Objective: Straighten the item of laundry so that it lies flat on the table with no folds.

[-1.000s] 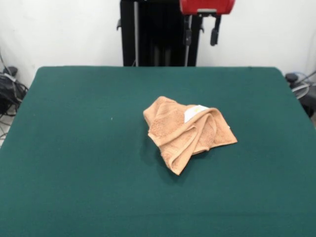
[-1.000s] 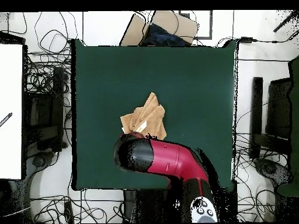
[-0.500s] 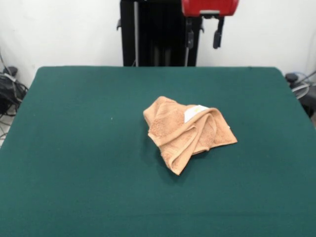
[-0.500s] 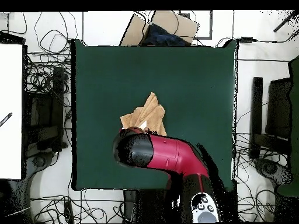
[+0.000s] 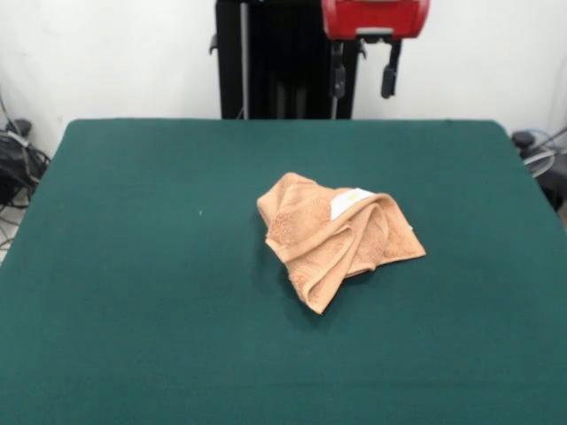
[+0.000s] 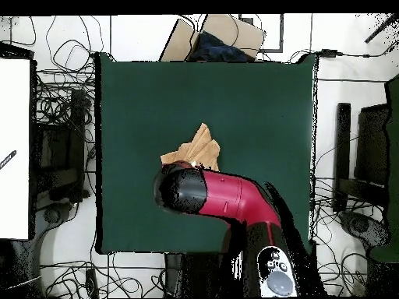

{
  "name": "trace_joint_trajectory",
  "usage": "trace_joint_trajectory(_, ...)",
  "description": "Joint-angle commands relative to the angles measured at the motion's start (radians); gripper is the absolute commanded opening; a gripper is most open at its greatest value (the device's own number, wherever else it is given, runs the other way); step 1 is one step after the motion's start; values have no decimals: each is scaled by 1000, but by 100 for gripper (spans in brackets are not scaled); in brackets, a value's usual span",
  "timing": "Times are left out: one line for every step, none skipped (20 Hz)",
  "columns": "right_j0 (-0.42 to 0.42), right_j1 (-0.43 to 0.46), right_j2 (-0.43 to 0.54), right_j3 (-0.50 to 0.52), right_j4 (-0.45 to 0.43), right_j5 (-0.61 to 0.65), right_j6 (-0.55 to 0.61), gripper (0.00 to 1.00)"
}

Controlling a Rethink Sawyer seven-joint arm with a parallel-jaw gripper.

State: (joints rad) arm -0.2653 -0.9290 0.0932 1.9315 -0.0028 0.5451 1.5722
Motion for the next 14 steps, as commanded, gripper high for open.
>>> trace_joint_trajectory(-18,63,108,-91,-70,116,-59,100)
trace_joint_trajectory(-17,67,108,-101,-72,123,-61,100)
trace_joint_trajectory(-16,70,109,-111,-74,128,-63,100)
trace_joint_trajectory(-16,73,111,-119,-75,134,-63,100)
trace_joint_trajectory(-17,76,112,-128,-76,140,-64,100)
trace_joint_trajectory(-17,80,113,-134,-77,145,-63,100)
trace_joint_trajectory(-18,84,114,-141,-79,149,-61,100)
trace_joint_trajectory(-19,91,115,-149,-81,152,-61,100)
trace_joint_trajectory(-18,97,112,-158,-84,156,-57,100)
trace_joint_trajectory(-17,103,109,-167,-88,160,-54,100)
trace_joint_trajectory(-16,107,106,-173,-89,165,-51,100)
trace_joint_trajectory(-14,108,101,-177,-91,170,-45,100)
trace_joint_trajectory(-14,100,98,-168,-91,168,-42,100)
trace_joint_trajectory(-12,98,94,-170,-91,172,-39,100)
